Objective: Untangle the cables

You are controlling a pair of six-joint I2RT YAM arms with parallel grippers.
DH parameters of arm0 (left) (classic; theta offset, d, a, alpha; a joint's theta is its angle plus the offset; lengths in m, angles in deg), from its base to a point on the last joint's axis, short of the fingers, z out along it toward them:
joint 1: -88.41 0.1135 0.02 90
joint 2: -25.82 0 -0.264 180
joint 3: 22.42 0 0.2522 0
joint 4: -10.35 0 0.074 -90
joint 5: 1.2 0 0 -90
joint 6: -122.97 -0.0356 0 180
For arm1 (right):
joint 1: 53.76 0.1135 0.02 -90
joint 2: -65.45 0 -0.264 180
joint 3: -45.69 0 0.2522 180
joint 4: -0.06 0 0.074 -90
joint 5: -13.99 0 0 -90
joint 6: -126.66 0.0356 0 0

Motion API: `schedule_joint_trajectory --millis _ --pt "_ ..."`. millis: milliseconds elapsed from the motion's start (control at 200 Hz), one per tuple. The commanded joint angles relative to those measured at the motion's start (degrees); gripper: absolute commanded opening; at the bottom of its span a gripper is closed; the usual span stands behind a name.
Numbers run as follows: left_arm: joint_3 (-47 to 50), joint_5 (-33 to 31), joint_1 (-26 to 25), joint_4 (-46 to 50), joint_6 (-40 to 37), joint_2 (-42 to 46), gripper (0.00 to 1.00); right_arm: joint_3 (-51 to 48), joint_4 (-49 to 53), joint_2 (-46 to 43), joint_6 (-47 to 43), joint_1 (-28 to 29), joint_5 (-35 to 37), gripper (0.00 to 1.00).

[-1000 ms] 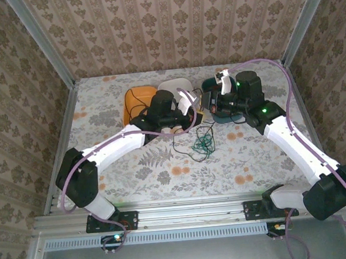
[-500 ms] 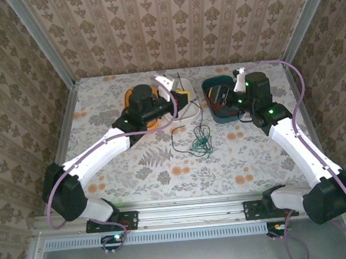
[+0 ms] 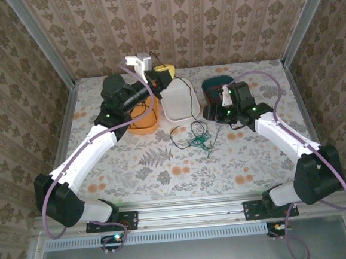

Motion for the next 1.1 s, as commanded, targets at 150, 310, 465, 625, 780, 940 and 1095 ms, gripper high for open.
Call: schedule_joint_trajectory --millis 150,310,465,625,780,940,1095 --pt "-6.7 -4.6 4.4 2.9 -1.4 1.4 0.00 2.2 3.5 1.8 -2.4 0.4 -0.7 0.59" --pt "-3.0 -6.2 10.5 -5.0 7.3 1.7 0.00 0.7 2.3 0.2 -2.0 0.4 1.2 0.59" --pt "-3.4 -7.4 13.9 -4.4 7.4 1.8 0.00 0.7 2.2 -0.1 -2.0 0.5 0.9 0.59" --pt "-9.8 -6.3 15.7 -1.3 4.9 1.2 0.00 0.5 1.4 -1.0 -1.7 0.4 1.8 0.59" --pt "-17.2 -3.1 15.7 -0.9 3.0 0.3 0.00 0.2 1.1 -1.1 -1.5 0.4 2.8 0.58" --pt "-23.5 -2.8 15.9 -2.7 2.8 -0.7 0.00 0.3 1.0 -1.1 -1.2 0.4 3.2 0.58" --pt "-29.6 -4.2 17.1 -0.4 1.1 -3.0 0.00 0.3 1.0 -1.0 -1.3 0.4 3.0 0.58"
